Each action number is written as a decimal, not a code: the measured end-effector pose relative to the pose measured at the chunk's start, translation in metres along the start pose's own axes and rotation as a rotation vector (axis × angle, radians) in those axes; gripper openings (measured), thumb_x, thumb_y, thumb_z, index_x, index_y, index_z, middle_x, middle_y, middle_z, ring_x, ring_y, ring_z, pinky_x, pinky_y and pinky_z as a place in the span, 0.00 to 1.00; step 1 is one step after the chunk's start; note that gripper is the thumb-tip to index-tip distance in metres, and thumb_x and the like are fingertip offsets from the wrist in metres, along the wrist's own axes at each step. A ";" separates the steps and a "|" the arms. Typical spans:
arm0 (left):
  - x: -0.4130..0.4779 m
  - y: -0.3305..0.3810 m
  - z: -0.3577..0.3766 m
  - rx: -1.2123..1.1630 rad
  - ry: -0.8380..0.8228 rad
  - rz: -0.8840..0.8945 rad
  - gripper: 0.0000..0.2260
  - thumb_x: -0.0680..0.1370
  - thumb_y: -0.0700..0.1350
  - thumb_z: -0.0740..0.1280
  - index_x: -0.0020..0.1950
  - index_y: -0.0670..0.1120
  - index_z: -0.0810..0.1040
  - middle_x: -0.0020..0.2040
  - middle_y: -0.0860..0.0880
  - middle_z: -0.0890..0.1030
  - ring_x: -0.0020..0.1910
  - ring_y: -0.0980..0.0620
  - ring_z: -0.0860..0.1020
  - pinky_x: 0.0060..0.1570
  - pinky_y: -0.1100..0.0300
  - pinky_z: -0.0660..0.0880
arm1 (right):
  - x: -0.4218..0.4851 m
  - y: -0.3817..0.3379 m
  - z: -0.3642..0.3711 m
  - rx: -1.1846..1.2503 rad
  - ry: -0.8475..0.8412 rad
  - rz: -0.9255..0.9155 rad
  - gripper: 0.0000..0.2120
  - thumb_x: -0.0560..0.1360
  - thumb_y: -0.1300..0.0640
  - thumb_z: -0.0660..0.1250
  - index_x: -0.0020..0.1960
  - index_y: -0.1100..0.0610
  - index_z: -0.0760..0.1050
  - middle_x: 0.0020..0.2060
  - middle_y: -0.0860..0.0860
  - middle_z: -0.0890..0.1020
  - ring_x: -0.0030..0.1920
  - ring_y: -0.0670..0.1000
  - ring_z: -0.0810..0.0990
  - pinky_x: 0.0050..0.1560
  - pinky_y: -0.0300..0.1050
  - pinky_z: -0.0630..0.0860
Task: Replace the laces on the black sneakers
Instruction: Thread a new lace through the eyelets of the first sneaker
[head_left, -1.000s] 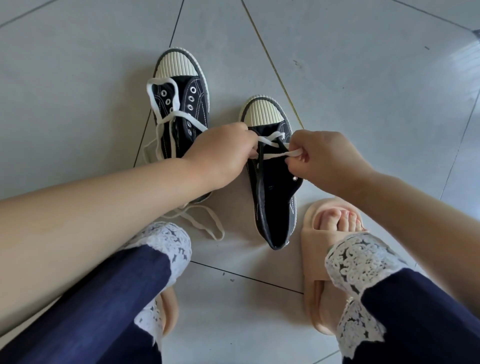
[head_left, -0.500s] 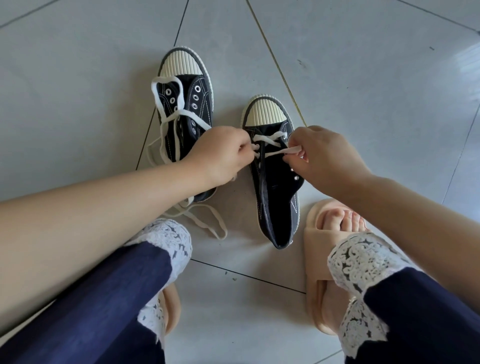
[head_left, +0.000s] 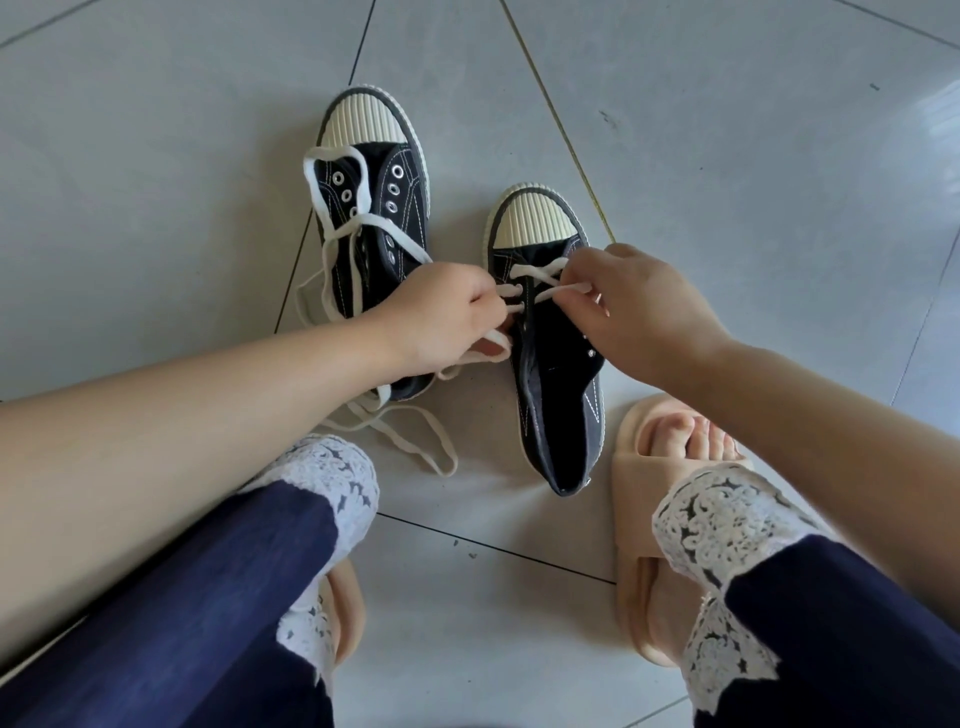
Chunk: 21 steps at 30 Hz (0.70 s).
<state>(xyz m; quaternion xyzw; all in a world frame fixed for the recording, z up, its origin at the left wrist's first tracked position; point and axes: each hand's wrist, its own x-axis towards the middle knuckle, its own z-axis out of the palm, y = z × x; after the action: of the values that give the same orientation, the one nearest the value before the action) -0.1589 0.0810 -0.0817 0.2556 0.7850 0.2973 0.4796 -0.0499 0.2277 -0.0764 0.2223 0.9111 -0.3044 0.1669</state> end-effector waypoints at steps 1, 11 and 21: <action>0.001 -0.001 0.000 0.128 0.047 0.054 0.12 0.78 0.39 0.60 0.36 0.36 0.73 0.27 0.54 0.73 0.28 0.61 0.72 0.31 0.69 0.67 | 0.000 0.000 0.000 -0.003 -0.002 0.003 0.06 0.78 0.50 0.58 0.48 0.51 0.72 0.42 0.48 0.69 0.42 0.53 0.71 0.41 0.45 0.68; 0.008 0.009 0.008 0.501 0.166 0.331 0.09 0.77 0.45 0.63 0.49 0.41 0.79 0.42 0.45 0.79 0.45 0.44 0.76 0.42 0.53 0.69 | 0.001 -0.002 0.002 -0.010 -0.025 0.005 0.08 0.77 0.50 0.60 0.48 0.52 0.74 0.43 0.50 0.71 0.43 0.54 0.73 0.44 0.49 0.73; 0.009 0.006 0.005 -0.461 0.047 -0.324 0.12 0.74 0.32 0.61 0.33 0.42 0.76 0.35 0.49 0.80 0.38 0.51 0.79 0.42 0.61 0.77 | -0.001 -0.002 0.006 -0.118 0.007 0.008 0.04 0.77 0.49 0.59 0.43 0.47 0.68 0.39 0.46 0.69 0.37 0.51 0.70 0.29 0.38 0.56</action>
<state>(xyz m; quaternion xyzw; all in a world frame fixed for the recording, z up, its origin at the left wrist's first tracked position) -0.1574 0.0920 -0.0848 0.0039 0.7382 0.3932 0.5482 -0.0488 0.2221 -0.0791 0.2169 0.9271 -0.2486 0.1778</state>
